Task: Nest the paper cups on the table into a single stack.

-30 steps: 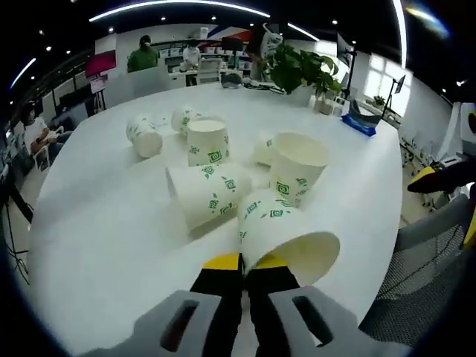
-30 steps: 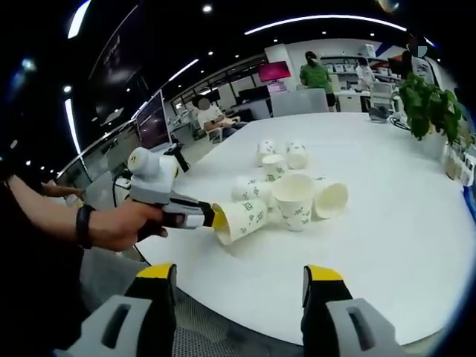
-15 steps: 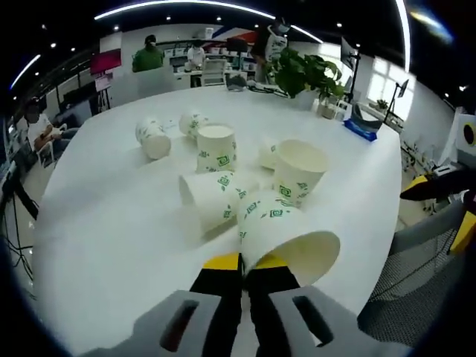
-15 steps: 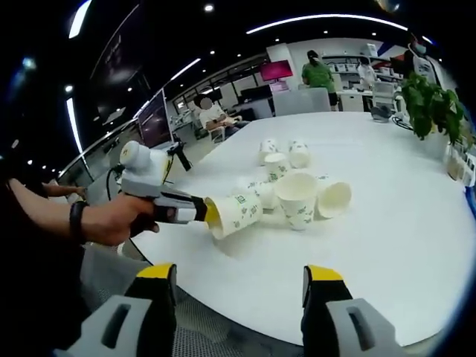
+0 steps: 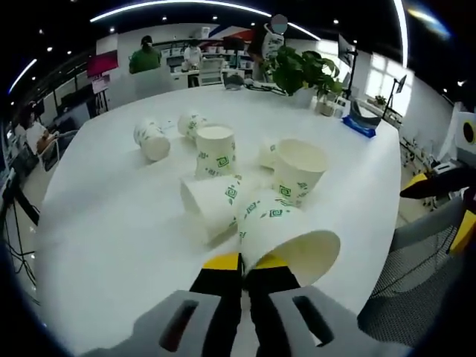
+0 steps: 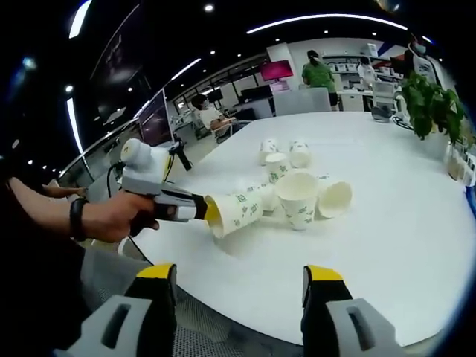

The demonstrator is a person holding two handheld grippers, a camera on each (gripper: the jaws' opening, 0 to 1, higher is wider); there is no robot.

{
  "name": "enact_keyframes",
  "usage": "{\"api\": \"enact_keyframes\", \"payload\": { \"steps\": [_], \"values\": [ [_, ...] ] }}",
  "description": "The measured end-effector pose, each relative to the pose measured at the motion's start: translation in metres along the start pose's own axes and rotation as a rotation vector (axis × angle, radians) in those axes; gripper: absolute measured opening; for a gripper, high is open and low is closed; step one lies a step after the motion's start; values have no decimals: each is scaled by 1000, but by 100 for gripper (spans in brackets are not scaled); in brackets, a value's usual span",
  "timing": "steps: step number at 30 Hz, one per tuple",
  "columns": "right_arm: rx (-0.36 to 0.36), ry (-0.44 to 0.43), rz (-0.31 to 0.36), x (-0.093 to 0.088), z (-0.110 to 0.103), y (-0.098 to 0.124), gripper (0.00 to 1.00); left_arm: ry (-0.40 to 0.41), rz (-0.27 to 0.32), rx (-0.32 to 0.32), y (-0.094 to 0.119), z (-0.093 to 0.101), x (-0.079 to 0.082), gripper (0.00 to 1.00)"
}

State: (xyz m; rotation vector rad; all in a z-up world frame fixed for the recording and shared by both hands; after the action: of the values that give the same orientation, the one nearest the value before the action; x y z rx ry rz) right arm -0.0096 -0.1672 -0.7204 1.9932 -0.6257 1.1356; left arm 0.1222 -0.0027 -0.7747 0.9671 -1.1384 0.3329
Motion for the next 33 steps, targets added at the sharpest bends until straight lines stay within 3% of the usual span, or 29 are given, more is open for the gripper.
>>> {"api": "enact_keyframes", "payload": {
  "steps": [7, 9, 11, 16, 21, 33],
  "values": [
    [4, 1, -2, 0, -1, 0, 69, -26, -31, -32, 3, 1, -1, 0],
    [4, 1, -1, 0, -1, 0, 69, -33, -99, -66, 6, 5, -7, 0],
    [4, 0, -1, 0, 0, 0, 69, -41, -102, -65, 7, 3, -5, 0],
    [7, -1, 0, 0, -1, 0, 69, -40, -205, -115, 8, 2, -4, 0],
    [9, 1, 2, 1, -2, -1, 69, -72, -227, -125, 2, -3, 10, 0],
    [6, -4, 7, 3, -4, 0, 69, -78, -231, -119, -7, -11, 22, 2]
  ]
}}
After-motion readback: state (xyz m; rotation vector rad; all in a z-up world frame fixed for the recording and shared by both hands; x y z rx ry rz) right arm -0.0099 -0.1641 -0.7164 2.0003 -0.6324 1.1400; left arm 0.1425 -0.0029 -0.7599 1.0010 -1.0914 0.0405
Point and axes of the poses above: the point that each gripper's makers call its tool centre point, and the gripper's own axes: y roughly backward along the fingers, z roughly to its right, x roughly out of its top, the point moved 5 cm from there along y, roughly backward along the fingers, and after that the axes turned 13 degrees about z, right-handed, at the moved point
